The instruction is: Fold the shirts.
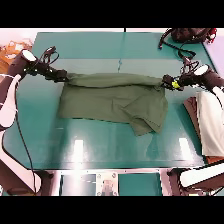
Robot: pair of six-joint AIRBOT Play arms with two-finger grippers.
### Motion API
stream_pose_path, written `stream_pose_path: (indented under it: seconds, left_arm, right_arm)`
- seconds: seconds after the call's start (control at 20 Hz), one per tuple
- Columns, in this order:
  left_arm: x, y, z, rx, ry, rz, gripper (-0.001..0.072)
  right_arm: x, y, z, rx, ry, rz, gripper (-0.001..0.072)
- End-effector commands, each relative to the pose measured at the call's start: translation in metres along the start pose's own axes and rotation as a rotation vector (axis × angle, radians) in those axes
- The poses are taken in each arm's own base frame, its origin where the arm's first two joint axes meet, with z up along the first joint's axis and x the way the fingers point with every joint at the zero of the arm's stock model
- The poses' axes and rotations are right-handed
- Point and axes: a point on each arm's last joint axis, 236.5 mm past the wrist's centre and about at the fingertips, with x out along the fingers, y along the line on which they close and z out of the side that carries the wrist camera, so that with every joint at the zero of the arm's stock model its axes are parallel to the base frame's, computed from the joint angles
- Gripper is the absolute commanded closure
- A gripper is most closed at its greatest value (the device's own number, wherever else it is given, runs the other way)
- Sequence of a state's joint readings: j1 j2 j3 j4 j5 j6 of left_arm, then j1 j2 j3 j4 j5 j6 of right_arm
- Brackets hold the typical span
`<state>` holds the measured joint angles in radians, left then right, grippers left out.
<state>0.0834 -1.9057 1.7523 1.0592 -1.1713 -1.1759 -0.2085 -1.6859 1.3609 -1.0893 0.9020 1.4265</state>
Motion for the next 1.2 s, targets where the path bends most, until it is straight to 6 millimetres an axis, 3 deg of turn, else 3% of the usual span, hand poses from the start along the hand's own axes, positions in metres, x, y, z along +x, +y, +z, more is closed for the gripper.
stream_pose_path:
  seconds: [0.0,0.35,0.4,0.45,0.5,0.55,0.65,0.7,0.75,0.8,0.85,1.15]
  left_arm:
    - [0.004,0.014,-0.013,0.016,0.05,0.049,0.0682]
    - [0.006,0.008,-0.011,-0.002,0.038,0.017,0.068]
    - [0.005,0.004,-0.012,-0.008,0.041,-0.001,0.0559]
    - [0.003,-0.001,-0.013,-0.01,0.051,-0.016,0.0157]
    - [-0.002,-0.004,-0.015,-0.018,0.07,-0.024,-0.0013]
    - [-0.008,-0.008,-0.016,-0.016,0.09,-0.032,-0.0013]
    - [-0.025,-0.017,-0.019,-0.012,0.139,-0.042,-0.0008]
    - [-0.033,-0.017,-0.022,-0.022,0.166,-0.027,-0.0006]
    - [-0.04,-0.014,-0.024,-0.047,0.186,-0.003,0.0119]
    - [-0.046,-0.014,-0.029,-0.052,0.216,0.007,0.0577]
    - [-0.048,-0.017,-0.034,-0.05,0.24,-0.001,0.0683]
    - [-0.066,-0.028,-0.074,-0.152,0.383,-0.001,0.0685]
  right_arm:
    - [0.002,-0.015,-0.007,-0.009,0.022,-0.055,0.0694]
    - [0.002,-0.014,-0.007,0.0,0.024,-0.054,0.0693]
    - [0.001,-0.011,-0.01,0.003,0.036,-0.047,0.0653]
    - [-0.003,-0.01,-0.012,-0.002,0.05,-0.044,0.0446]
    - [-0.011,-0.008,-0.011,-0.004,0.061,-0.041,0.0336]
    - [-0.022,-0.007,-0.009,-0.006,0.072,-0.036,0.0336]
    - [-0.047,-0.009,-0.009,0.02,0.08,-0.042,0.0343]
    - [-0.059,-0.012,-0.013,0.025,0.091,-0.051,0.0414]
    - [-0.069,-0.015,-0.022,0.031,0.108,-0.06,0.0457]
    - [-0.076,-0.018,-0.033,0.047,0.126,-0.061,0.0459]
    - [-0.081,-0.02,-0.05,0.064,0.149,-0.063,0.0481]
    - [-0.096,-0.033,-0.171,0.204,0.243,-0.096,0.0501]
